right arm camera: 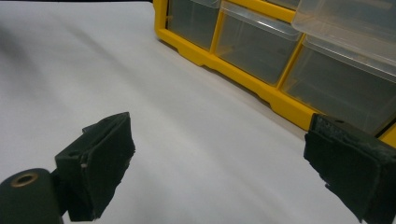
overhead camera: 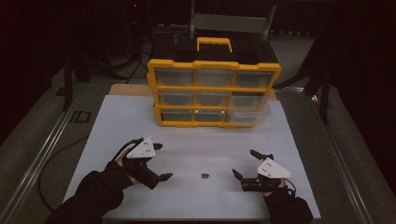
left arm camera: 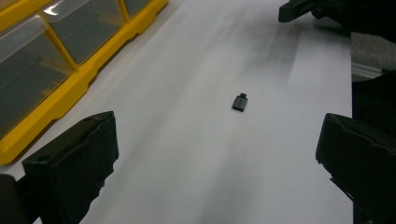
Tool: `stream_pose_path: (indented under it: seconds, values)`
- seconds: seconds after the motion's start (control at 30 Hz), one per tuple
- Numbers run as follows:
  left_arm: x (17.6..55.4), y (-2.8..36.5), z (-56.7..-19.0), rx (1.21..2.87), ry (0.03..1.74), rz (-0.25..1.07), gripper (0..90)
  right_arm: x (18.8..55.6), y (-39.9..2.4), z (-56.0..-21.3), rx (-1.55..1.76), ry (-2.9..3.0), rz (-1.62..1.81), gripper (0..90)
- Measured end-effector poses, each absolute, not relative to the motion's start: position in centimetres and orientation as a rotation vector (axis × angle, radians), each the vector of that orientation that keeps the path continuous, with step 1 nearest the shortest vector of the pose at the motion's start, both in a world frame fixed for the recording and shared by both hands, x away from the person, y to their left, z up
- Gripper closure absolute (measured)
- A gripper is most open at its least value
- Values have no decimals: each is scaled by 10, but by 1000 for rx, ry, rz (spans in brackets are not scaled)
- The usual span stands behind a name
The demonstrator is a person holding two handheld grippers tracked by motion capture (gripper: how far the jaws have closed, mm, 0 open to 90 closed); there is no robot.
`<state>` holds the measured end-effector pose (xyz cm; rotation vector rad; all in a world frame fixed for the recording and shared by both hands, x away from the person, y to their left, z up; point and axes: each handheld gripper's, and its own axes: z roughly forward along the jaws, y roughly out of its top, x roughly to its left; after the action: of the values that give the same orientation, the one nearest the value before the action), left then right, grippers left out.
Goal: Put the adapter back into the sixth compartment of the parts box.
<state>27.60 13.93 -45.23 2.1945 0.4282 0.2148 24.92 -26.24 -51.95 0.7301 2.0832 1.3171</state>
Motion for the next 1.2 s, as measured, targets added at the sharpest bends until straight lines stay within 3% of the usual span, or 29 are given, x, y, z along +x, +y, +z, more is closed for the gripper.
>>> stream_pose_path:
  seconds: [1.2]
  values:
    - [291,60,-472,2427,262,82,5,249,-262,-519,714,2089,1324,82]
